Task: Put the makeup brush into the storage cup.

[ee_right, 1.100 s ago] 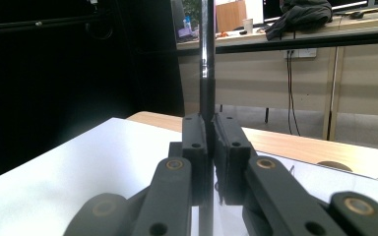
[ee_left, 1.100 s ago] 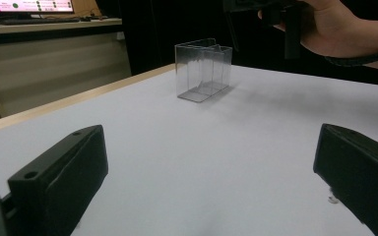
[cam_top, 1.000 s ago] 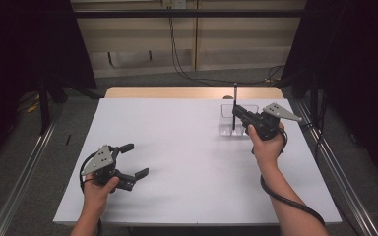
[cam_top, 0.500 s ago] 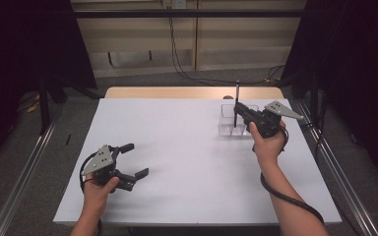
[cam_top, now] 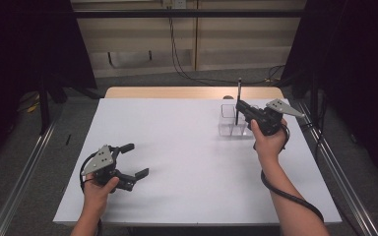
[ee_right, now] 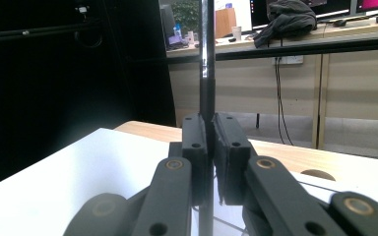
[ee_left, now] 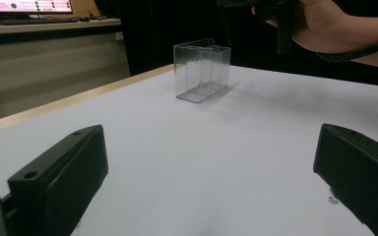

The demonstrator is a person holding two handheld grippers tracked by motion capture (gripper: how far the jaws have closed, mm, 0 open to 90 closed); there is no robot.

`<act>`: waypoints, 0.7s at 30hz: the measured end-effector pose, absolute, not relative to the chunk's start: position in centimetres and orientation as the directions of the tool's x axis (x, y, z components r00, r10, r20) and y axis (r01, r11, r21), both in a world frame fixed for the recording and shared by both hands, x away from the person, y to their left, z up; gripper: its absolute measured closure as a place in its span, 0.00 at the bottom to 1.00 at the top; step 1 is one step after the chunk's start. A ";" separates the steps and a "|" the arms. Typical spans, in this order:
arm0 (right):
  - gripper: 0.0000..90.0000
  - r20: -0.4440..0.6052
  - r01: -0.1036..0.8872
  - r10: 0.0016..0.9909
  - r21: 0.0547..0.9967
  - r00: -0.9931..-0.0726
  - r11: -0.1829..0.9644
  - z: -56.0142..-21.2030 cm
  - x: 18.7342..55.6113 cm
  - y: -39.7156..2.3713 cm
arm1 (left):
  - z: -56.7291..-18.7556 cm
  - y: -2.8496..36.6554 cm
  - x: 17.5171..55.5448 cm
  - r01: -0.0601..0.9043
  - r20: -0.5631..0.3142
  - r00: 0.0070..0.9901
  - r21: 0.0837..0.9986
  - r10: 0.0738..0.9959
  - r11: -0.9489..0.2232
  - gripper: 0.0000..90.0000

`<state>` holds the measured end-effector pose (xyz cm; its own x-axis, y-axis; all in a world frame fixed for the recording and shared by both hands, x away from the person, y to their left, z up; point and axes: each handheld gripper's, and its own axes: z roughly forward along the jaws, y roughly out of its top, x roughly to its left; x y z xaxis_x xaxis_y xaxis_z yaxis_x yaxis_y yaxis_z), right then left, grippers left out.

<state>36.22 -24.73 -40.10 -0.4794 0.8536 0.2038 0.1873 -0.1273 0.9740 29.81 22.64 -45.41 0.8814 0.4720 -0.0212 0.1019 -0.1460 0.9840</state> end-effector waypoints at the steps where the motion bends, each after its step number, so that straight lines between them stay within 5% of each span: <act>1: 0.94 0.206 0.186 0.853 0.974 -0.480 -0.130 -40.1 36.3 -24.8 | -45.4 22.6 29.8 0.103 -0.022 0.881 0.984 0.472 -0.146 0.00; 21: 0.94 0.197 0.167 0.860 0.977 -0.470 -0.132 -39.4 36.9 -25.1 | -45.5 22.6 29.8 0.105 -0.023 0.882 0.983 0.471 -0.148 0.00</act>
<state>36.92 -25.14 -39.38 -0.4700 0.8605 0.1968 0.1675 -0.1320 0.9770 29.84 22.62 -45.46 0.8821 0.4706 -0.0232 0.1050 -0.1482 0.9834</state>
